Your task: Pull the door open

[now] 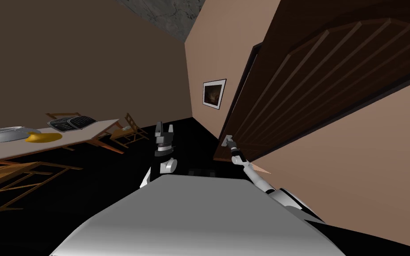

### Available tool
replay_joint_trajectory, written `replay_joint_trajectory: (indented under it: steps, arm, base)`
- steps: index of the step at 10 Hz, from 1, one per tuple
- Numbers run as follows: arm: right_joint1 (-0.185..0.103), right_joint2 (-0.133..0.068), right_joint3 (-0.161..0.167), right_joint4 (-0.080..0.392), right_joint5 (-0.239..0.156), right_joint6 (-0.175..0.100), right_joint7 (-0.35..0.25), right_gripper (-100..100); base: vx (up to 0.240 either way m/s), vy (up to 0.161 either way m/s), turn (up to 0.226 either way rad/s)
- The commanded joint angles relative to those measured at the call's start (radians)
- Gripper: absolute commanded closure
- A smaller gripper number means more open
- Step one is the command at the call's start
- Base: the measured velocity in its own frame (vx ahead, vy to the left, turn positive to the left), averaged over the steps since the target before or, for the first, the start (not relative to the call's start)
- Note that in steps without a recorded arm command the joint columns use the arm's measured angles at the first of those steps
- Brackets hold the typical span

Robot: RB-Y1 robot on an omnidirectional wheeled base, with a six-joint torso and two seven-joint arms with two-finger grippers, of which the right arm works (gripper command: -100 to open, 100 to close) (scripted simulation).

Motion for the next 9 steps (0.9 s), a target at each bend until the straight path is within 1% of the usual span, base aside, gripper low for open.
replay_joint_trajectory:
  steps: [1, 3, 6, 7, 8, 9]
  arm:
    - [0.011, -0.014, 0.016, -0.016, 0.001, -0.006, -0.013, 100]
    - [0.021, -0.037, 0.042, -0.033, 0.004, -0.017, -0.035, 100]
    - [0.032, -0.063, 0.072, -0.052, 0.007, -0.030, -0.060, 100]
    - [0.031, -0.058, 0.066, -0.048, 0.006, -0.026, -0.053, 100]
    - [0.041, -0.078, 0.088, -0.058, 0.011, -0.039, -0.073, 100]
    - [0.043, -0.084, 0.094, -0.061, 0.012, -0.044, -0.079, 100]
  base:
    - [-0.176, -0.101, 0.095]
    - [-0.177, -0.092, 0.098]
    - [-0.191, -0.072, 0.076]
    - [-0.072, -0.033, 0.023]
    - [-0.130, -0.060, 0.097]
    - [-0.164, -0.098, 0.096]
